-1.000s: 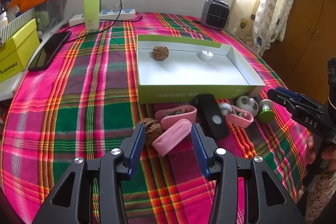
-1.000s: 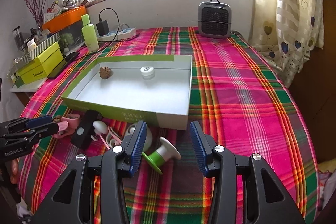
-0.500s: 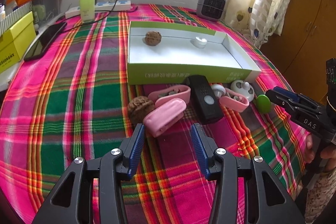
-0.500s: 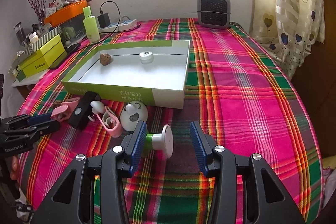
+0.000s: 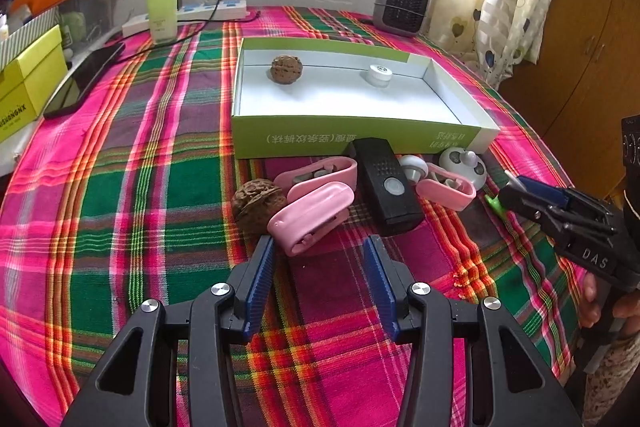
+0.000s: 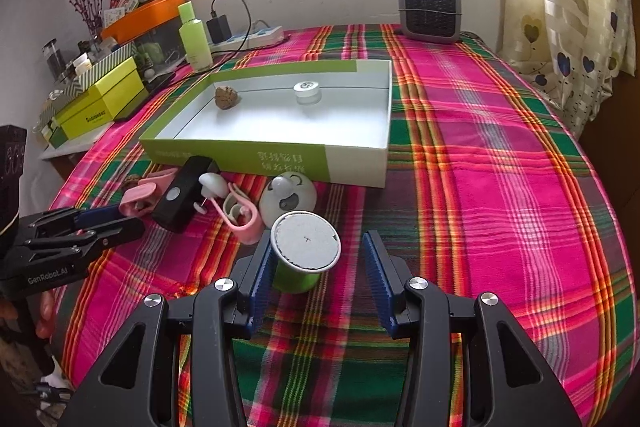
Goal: Organize objects
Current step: 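Move left tool to the pink clip while right tool approaches the green-based white disc, then close right tool on the green-based disc while left tool grasps the pink clip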
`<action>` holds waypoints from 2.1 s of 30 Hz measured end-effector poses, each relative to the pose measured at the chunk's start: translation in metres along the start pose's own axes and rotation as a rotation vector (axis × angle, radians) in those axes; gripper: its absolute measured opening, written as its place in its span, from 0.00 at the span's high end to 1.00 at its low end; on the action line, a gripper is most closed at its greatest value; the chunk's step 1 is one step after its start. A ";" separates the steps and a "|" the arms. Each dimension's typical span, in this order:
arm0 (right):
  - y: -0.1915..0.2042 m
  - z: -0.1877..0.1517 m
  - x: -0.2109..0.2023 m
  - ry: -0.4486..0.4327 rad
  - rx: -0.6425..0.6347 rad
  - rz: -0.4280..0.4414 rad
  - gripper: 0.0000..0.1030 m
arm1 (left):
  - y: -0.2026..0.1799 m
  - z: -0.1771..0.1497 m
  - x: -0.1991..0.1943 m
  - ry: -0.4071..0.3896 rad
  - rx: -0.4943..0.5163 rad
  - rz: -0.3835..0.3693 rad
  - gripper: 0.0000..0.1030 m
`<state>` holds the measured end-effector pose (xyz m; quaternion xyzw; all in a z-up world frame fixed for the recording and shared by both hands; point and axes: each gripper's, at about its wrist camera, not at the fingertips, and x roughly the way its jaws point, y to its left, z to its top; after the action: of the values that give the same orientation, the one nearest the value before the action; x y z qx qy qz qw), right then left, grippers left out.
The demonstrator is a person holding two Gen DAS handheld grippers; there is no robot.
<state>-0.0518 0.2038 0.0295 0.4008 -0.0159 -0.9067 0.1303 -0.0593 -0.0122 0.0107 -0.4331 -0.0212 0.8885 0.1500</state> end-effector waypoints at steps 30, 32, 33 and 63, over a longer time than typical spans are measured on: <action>0.011 0.001 0.012 0.067 -0.061 -0.002 0.57 | -0.012 0.013 0.013 0.006 0.041 -0.014 0.58; 0.011 0.001 0.012 0.067 -0.065 -0.005 0.59 | -0.014 0.012 0.013 0.002 0.050 -0.004 0.59; 0.012 0.001 0.012 0.066 -0.068 -0.004 0.63 | -0.015 0.012 0.013 0.000 0.051 0.000 0.60; 0.018 -0.004 0.006 0.032 -0.077 -0.037 0.80 | -0.019 0.004 0.009 -0.005 0.029 0.001 0.84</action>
<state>-0.0487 0.1853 0.0253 0.4102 0.0284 -0.9024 0.1291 -0.0634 0.0093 0.0095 -0.4285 -0.0087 0.8899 0.1558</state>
